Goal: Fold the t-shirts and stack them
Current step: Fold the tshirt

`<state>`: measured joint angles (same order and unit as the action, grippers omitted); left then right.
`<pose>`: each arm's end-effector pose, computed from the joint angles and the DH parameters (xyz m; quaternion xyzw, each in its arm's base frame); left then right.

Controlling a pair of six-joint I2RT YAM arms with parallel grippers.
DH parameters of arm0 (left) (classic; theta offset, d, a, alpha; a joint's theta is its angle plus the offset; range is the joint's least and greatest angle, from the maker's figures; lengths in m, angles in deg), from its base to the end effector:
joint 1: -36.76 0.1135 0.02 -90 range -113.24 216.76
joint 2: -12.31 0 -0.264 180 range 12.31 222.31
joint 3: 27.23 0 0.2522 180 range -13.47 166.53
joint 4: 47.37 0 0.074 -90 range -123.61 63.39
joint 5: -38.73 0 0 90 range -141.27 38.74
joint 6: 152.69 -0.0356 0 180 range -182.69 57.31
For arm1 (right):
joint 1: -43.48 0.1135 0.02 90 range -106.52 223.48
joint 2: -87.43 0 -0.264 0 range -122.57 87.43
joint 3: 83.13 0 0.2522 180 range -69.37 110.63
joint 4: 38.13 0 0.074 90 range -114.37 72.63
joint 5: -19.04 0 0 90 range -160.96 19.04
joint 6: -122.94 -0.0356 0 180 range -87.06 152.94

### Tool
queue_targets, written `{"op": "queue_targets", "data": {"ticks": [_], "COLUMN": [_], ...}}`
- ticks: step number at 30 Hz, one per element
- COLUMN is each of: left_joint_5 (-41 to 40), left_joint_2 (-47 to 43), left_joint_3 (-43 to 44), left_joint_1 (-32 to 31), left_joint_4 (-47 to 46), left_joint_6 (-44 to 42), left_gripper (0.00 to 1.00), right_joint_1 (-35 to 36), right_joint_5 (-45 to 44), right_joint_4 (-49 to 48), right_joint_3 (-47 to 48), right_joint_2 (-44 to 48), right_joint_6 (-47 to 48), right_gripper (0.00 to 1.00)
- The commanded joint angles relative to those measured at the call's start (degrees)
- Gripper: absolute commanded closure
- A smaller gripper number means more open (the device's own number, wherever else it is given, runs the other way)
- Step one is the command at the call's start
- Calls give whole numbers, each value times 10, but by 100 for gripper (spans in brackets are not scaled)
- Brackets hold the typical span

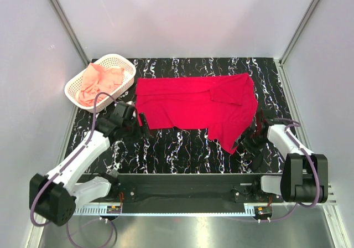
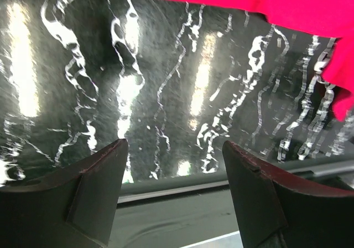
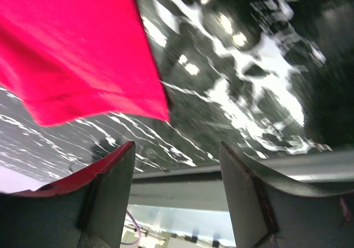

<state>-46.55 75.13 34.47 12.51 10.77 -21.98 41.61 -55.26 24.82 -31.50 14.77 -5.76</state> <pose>0.1880 -0.0879 0.2493 -0.1271 0.9551 -0.1757 0.2021 0.1883 0.0035 0.1673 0.3362 0.9304 0.1458 0.0063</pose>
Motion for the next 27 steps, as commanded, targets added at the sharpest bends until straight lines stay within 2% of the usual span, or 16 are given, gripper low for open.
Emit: {"op": "queue_targets", "data": {"ticks": [1, 8, 23, 27], "left_joint_5": [37, 6, -1, -4], "left_joint_2": [-50, -86, -68, -65], "left_joint_3": [-25, -16, 15, 20], "left_joint_1": [0, 0, 0, 1], "left_joint_4": [-32, 7, 9, 11], "left_joint_6": [40, 34, 32, 31], "left_gripper": [26, 25, 25, 25], "right_joint_1": [3, 4, 46, 46], "right_joint_5": [19, 2, 5, -31], "right_joint_4": [-89, -120, -129, -125], "right_joint_3": [-2, -44, -13, -10], "right_joint_2": [-11, 0, -77, -75], "right_joint_6": [-20, -46, -81, -78], "right_gripper": [31, 37, 52, 57]}}
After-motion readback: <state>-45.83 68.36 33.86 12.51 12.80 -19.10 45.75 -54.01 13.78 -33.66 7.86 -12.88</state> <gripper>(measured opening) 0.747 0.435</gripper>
